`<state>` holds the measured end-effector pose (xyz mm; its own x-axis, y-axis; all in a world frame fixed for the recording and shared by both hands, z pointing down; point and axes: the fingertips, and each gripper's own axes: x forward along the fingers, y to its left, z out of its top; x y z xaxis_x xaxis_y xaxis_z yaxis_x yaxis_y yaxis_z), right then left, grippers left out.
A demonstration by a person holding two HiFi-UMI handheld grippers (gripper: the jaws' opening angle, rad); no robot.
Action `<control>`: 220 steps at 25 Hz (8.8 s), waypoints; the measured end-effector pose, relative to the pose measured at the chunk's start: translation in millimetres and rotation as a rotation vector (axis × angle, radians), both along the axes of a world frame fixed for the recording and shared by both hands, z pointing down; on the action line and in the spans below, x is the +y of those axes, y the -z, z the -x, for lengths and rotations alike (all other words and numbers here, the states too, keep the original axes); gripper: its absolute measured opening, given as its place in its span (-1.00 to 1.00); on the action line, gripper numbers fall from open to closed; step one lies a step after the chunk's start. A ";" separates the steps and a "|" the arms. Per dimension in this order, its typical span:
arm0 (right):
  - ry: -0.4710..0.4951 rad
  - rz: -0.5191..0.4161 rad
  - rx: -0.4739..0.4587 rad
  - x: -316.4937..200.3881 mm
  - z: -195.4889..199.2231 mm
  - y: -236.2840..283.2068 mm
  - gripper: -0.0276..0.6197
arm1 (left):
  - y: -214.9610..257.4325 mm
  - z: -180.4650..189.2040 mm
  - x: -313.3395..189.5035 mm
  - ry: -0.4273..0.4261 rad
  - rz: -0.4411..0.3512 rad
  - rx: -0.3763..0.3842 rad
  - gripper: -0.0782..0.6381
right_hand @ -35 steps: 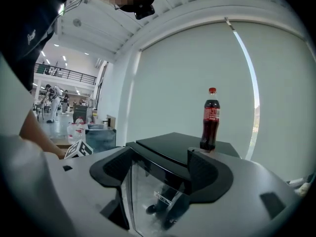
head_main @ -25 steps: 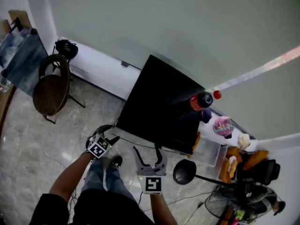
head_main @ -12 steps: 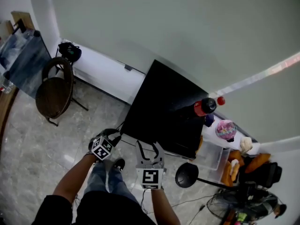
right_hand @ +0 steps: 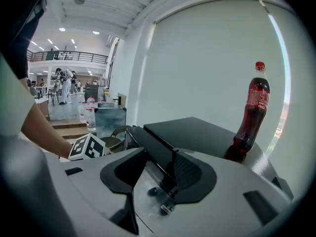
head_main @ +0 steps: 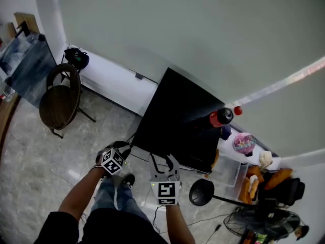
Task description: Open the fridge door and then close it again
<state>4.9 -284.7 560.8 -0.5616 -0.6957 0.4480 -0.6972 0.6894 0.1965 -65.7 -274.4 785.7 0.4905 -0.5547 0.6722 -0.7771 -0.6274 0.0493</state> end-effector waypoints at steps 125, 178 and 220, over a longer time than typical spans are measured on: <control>0.919 0.133 -0.037 259.6 -231.5 -3.8 -0.36 | 2.3 -305.4 326.7 0.737 0.077 -0.102 -0.67; 0.508 0.109 0.040 114.5 -0.4 -7.7 -0.49 | -11.3 -29.7 138.0 0.378 0.093 -0.056 -0.58; 0.015 -0.074 -0.135 33.6 -30.4 26.2 -0.86 | 100.2 8.8 62.9 0.373 -0.161 0.081 -0.76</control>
<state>35.3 -251.1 534.6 -0.6238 -0.7152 0.3154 -0.7106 0.6869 0.1522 -74.5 -211.5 685.5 0.2838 -0.7993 0.5297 -0.9502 -0.3084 0.0438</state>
